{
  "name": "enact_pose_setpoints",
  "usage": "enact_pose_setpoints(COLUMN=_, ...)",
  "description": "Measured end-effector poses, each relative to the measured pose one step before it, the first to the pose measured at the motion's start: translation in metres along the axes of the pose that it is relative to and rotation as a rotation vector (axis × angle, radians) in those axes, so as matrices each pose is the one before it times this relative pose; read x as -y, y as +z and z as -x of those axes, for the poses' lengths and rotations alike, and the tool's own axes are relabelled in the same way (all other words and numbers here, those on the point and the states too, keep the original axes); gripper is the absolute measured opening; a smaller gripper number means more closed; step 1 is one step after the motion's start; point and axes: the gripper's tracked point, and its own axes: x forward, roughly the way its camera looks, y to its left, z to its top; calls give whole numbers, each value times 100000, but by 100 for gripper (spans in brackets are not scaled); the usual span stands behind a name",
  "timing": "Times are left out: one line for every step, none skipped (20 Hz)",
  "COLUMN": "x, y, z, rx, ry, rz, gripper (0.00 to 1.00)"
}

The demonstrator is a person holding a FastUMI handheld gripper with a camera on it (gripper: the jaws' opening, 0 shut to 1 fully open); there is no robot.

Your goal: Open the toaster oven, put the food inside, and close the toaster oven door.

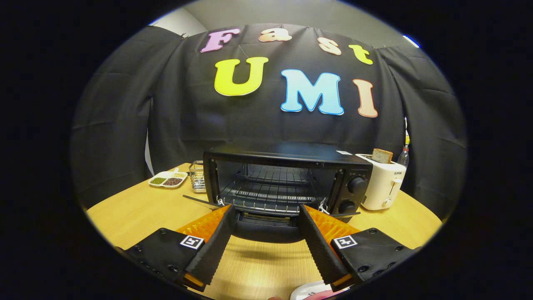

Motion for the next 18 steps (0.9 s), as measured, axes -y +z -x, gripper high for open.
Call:
enact_pose_setpoints(x=-214, y=-752, z=224, rx=-2378, ry=614, rz=147, gripper=98)
enact_pose_setpoints(x=-87, y=-1166, z=181, rx=-3250, ry=302, rz=-302, gripper=98)
enact_pose_setpoints(x=-23, y=-537, z=620, rx=-1650, ry=-172, rz=293, gripper=98)
enact_pose_setpoints(x=-240, y=-366, z=256, rx=-1697, ry=756, rz=598, gripper=99)
enact_pose_setpoints(x=-110, y=-468, z=-3, rx=-1285, ry=253, rz=1012, gripper=99)
enact_pose_setpoints(x=-32, y=-440, z=75, rx=-1393, ry=226, rz=363, gripper=100)
enact_pose_setpoints(x=137, y=-574, z=32, rx=-1767, ry=-204, rz=-675, gripper=100)
enact_pose_setpoints(x=134, y=-671, z=41, rx=-2636, ry=-480, rz=-1842, gripper=100)
enact_pose_setpoints(x=-203, y=-1034, z=-21, rx=-3732, ry=326, rz=-2910, gripper=99)
enact_pose_setpoints(x=-274, y=-1149, z=-6, rx=-4886, ry=1314, rz=-3143, gripper=98)
enact_pose_setpoints(x=-320, y=-1056, z=-201, rx=-3954, ry=1505, rz=-2968, gripper=99)
enact_pose_setpoints(x=18, y=-290, z=687, rx=-1990, ry=607, rz=-2677, gripper=100)
enact_pose_setpoints(x=148, y=79, z=518, rx=-123, ry=-250, rz=-1963, gripper=100)
enact_pose_setpoints(x=73, y=317, z=720, rx=323, ry=180, rz=-1622, gripper=100)
enact_pose_setpoints(x=105, y=143, z=794, rx=423, ry=199, rz=-1036, gripper=100)
enact_pose_setpoints(x=220, y=166, z=679, rx=330, ry=407, rz=-513, gripper=100)
enact_pose_setpoints(x=307, y=-76, z=646, rx=-170, ry=475, rz=-238, gripper=99)
enact_pose_setpoints(x=449, y=232, z=473, rx=-356, ry=602, rz=-208, gripper=99)
